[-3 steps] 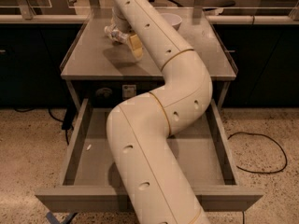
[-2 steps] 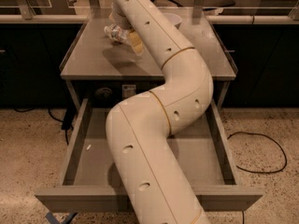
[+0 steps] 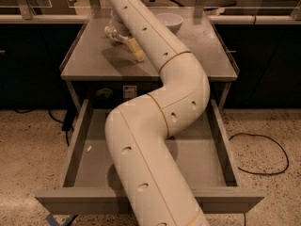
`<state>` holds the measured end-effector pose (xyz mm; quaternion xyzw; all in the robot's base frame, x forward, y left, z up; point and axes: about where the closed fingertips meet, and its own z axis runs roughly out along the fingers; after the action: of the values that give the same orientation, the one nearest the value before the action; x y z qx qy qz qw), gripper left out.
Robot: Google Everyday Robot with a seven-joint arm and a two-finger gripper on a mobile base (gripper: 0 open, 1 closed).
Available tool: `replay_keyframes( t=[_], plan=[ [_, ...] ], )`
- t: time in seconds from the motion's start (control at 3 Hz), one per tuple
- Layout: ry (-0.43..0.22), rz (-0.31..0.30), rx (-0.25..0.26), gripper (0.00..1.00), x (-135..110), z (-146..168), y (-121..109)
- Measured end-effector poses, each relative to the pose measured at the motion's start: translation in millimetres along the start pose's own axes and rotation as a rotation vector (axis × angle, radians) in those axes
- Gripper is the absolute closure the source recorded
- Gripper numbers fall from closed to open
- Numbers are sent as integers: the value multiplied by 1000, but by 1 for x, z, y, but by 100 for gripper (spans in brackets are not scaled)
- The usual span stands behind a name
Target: Place water bottle into top drawer
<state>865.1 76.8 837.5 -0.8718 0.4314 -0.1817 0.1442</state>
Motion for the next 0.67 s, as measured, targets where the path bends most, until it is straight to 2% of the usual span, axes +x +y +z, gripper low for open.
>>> replay_keyframes(
  t=[0.33,0.67],
  plan=[
    [0,0,0,18,-1,0,1],
    [0,0,0,41,-1,0,1]
  ],
)
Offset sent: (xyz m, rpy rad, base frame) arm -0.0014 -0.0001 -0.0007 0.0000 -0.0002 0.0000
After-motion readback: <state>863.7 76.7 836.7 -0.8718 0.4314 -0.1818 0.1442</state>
